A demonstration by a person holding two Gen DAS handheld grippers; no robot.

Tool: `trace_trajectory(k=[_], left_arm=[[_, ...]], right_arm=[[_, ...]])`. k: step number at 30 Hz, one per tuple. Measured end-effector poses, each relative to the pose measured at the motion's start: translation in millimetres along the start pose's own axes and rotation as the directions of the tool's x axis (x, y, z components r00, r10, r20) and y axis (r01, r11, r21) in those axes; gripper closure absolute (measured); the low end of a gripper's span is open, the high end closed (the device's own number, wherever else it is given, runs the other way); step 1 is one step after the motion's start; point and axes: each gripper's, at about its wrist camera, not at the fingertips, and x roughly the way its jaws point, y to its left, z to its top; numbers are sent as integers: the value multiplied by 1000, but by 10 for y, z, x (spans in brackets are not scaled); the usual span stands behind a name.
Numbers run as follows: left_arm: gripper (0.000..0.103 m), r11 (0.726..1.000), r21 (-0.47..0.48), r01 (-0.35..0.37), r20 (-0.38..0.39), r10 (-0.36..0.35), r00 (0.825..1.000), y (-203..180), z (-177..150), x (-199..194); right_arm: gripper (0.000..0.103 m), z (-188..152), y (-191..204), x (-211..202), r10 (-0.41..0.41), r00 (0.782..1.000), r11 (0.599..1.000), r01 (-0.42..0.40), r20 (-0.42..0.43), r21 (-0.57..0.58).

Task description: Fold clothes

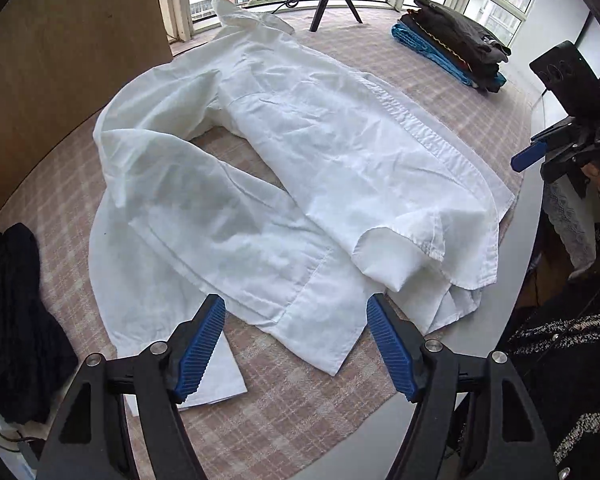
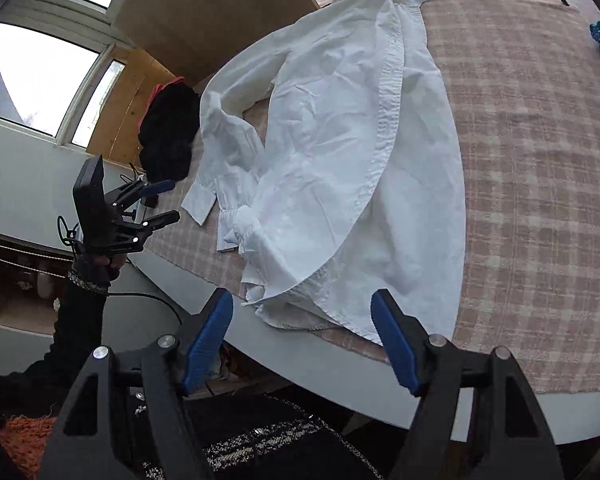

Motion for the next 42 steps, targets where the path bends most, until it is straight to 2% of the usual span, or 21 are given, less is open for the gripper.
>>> trace_trajectory(k=[3, 5, 8, 11, 12, 13, 14, 17, 21, 25, 30, 34, 37, 39, 41, 42], left_arm=[[32, 998, 37, 41, -29, -40, 999, -173, 46, 170], [32, 997, 68, 29, -37, -27, 999, -240, 30, 195], [32, 996, 81, 41, -39, -38, 999, -251, 2, 193], [32, 996, 76, 48, -39, -46, 998, -229, -1, 203], [32, 996, 77, 49, -40, -46, 998, -224, 0, 208], [32, 995, 80, 55, -39, -52, 998, -221, -3, 212], [32, 994, 88, 60, -41, -57, 998, -228, 4, 230], [32, 991, 111, 78, -48, -73, 996, -245, 33, 273], [32, 984, 141, 106, -59, -99, 993, -260, 89, 304], [32, 970, 178, 164, -56, -156, 986, -311, 196, 308], [32, 942, 226, 249, -41, -247, 968, -437, 396, 405], [34, 923, 234, 305, -19, -309, 951, -541, 563, 519], [34, 903, 253, 348, 23, -365, 931, -650, 666, 516], [46, 890, 252, 379, 49, -403, 914, -700, 729, 490], [84, 879, 249, 407, 69, -436, 897, -741, 785, 454], [91, 873, 249, 419, 78, -449, 890, -761, 811, 436]], right_arm=[[32, -10, 19, 442, 10, 999, 998, -7, -52, 70], [32, 13, 32, 635, 3, 996, 993, 7, -88, 118], [32, -37, 48, 783, -54, 990, 989, 72, -132, 131], [35, -27, 5, 839, -9, 993, 979, 33, -118, 201], [42, -23, -5, 852, 0, 993, 976, 25, -117, 216], [67, -21, 0, 851, -3, 992, 977, 30, -126, 212], [80, -20, 13, 842, -14, 990, 979, 42, -140, 198], [94, 11, 92, 663, 7, 991, 989, 13, -133, 150], [95, 199, 211, 174, 29, 998, 993, -23, -51, 116], [95, 406, 328, -315, -36, 999, 998, 36, -3, 41], [95, 508, 209, -487, -108, 994, 993, 109, -30, 38], [95, 589, 98, -576, -91, 996, 993, 91, -4, 77], [95, 669, 67, -692, -86, 996, 991, 82, 30, 103], [95, 727, 59, -748, -85, 996, 990, 80, 38, 113], [95, 752, 17, -756, -86, 996, 988, 80, 36, 130], [95, 758, -5, -749, -91, 995, 987, 86, 30, 134]])
